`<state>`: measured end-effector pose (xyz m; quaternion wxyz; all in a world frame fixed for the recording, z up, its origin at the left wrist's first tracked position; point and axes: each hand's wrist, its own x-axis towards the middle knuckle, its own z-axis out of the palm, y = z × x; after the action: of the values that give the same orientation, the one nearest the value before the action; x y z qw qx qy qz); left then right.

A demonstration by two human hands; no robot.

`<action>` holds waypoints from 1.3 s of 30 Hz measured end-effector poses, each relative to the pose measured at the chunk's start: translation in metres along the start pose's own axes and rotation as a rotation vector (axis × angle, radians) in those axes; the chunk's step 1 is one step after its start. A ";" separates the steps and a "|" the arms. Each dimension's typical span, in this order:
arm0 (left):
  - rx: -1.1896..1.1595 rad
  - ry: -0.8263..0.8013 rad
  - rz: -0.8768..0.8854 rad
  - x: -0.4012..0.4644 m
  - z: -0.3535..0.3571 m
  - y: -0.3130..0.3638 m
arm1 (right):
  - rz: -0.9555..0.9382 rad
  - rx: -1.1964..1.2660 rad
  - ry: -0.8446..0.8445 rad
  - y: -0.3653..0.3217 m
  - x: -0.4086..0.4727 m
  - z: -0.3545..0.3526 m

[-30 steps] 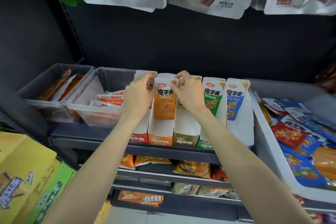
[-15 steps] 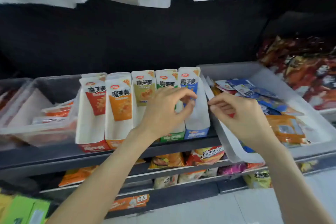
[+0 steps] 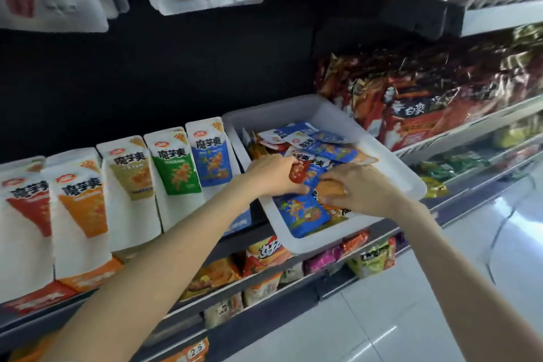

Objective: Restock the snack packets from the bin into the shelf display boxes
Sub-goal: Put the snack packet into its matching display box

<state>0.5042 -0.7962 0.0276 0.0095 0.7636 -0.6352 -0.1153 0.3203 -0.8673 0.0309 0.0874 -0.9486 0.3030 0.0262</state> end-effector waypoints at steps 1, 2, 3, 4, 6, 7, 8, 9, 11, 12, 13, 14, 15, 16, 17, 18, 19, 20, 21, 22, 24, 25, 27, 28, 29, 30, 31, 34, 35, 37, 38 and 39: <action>-0.008 -0.008 -0.003 0.003 0.000 0.000 | -0.001 0.015 -0.002 0.001 0.001 0.000; -0.028 -0.003 0.006 0.004 0.000 0.001 | -0.006 0.030 -0.005 0.002 0.001 -0.001; -0.044 0.016 0.022 0.004 0.000 0.002 | -0.013 0.040 -0.010 0.003 0.002 -0.001; -0.031 0.044 0.040 0.002 0.000 0.004 | -0.017 0.048 -0.018 0.005 0.004 0.000; 0.082 0.157 0.072 -0.004 -0.004 0.009 | -0.018 0.062 -0.005 0.006 0.004 0.001; 0.131 0.237 0.086 -0.009 -0.006 0.010 | -0.012 0.091 0.048 0.006 0.005 0.002; 0.136 0.328 0.094 -0.014 -0.008 0.010 | 0.000 0.157 0.143 0.004 0.005 0.002; 0.098 0.424 0.094 -0.021 -0.011 0.008 | 0.023 0.263 0.260 0.002 0.004 0.001; -0.101 0.612 0.058 -0.036 -0.019 0.001 | 0.077 0.541 0.455 -0.008 0.003 -0.003; -0.240 0.678 0.030 -0.043 -0.024 -0.005 | 0.103 0.691 0.492 -0.014 0.002 -0.005; -0.385 0.719 0.003 -0.050 -0.027 -0.010 | 0.117 0.832 0.509 -0.022 0.002 -0.007; -0.530 0.736 -0.023 -0.056 -0.029 -0.016 | 0.120 0.944 0.524 -0.031 0.002 -0.008; -0.666 0.736 -0.047 -0.062 -0.029 -0.021 | 0.117 1.028 0.540 -0.039 0.002 -0.008; -0.772 0.740 -0.072 -0.067 -0.028 -0.025 | 0.109 1.089 0.547 -0.048 0.003 -0.009; -0.821 0.770 -0.079 -0.073 -0.027 -0.028 | 0.100 1.131 0.542 -0.056 0.004 -0.009; -0.778 0.852 -0.050 -0.080 -0.024 -0.030 | 0.083 1.176 0.522 -0.066 0.005 -0.011; -0.646 0.965 0.020 -0.087 -0.020 -0.034 | 0.060 1.233 0.486 -0.076 0.006 -0.013; -0.467 1.062 0.130 -0.094 -0.016 -0.040 | 0.033 1.318 0.439 -0.086 0.007 -0.015; -0.267 1.128 0.265 -0.100 -0.009 -0.046 | 0.012 1.413 0.396 -0.096 0.008 -0.017; -0.079 1.165 0.382 -0.105 -0.002 -0.052 | -0.001 1.497 0.376 -0.105 0.010 -0.019; 0.085 1.158 0.462 -0.116 0.011 -0.065 | -0.008 1.539 0.430 -0.121 0.014 -0.022; 0.094 1.147 0.449 -0.121 0.015 -0.072 | -0.021 1.490 0.474 -0.129 0.018 -0.022; 0.068 1.137 0.357 -0.135 0.020 -0.082 | -0.080 1.367 0.477 -0.145 0.027 -0.020; 0.028 1.134 0.285 -0.143 0.020 -0.088 | -0.108 1.327 0.445 -0.153 0.032 -0.018; -0.045 1.129 0.206 -0.152 0.019 -0.094 | -0.139 1.300 0.404 -0.163 0.037 -0.016; -0.150 1.129 0.121 -0.163 0.014 -0.098 | -0.174 1.261 0.369 -0.173 0.040 -0.014; -0.283 1.125 0.034 -0.173 0.008 -0.103 | -0.220 1.202 0.342 -0.185 0.046 -0.011; -0.702 1.056 -0.184 -0.202 -0.008 -0.124 | -0.383 1.016 0.257 -0.228 0.060 -0.008; -0.769 1.036 -0.242 -0.210 -0.012 -0.135 | -0.434 0.988 0.241 -0.243 0.066 -0.007; -0.712 1.041 -0.351 -0.226 -0.018 -0.157 | -0.504 0.924 0.237 -0.271 0.077 -0.008; -0.661 1.064 -0.390 -0.235 -0.020 -0.168 | -0.540 0.872 0.262 -0.283 0.084 -0.008; -0.618 1.093 -0.411 -0.242 -0.022 -0.178 | -0.580 0.814 0.306 -0.294 0.091 -0.009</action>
<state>0.6405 -0.5295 0.0597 0.5269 0.7802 -0.3179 0.1124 0.5641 -0.6853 0.0742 0.4074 -0.8758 0.0228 -0.2580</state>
